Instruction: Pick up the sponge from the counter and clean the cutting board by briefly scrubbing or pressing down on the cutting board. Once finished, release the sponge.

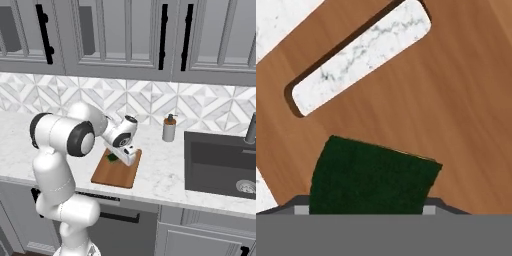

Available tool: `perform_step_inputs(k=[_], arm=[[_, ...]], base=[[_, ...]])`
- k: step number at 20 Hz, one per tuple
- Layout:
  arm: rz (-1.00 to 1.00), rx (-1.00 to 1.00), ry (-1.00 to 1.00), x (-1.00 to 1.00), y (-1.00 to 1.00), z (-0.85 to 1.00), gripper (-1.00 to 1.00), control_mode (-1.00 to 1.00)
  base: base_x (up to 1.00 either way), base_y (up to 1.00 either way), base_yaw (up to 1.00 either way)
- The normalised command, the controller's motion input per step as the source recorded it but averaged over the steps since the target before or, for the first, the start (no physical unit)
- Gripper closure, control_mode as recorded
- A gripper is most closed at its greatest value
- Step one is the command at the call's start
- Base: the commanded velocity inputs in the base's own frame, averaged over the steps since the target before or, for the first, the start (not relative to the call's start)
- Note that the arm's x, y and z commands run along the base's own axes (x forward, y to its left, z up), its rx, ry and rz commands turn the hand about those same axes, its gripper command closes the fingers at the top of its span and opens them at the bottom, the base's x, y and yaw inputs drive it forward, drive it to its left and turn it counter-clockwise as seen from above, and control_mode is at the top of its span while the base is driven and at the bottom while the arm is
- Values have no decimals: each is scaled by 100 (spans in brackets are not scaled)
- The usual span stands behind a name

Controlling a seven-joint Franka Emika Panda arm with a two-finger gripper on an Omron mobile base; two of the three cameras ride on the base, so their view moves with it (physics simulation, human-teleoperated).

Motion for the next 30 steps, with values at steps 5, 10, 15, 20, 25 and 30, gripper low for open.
perform_step_inputs(k=[5,10,15,20,25,30], arm=[[-13,-37,42,1,51,-100,100,-100],[-31,-14,19,-20,-42,-67,100,-100],[-46,6,0,-26,-84,0,100,-100],[-61,-6,-8,-47,-8,-46,100,-100],[-51,-37,3,10,70,-100,100,-100],[-55,-49,0,6,75,-100,100,-100]], base=[[0,0,0],[0,0,0],[0,0,0],[0,0,0],[0,0,0],[0,0,0]])
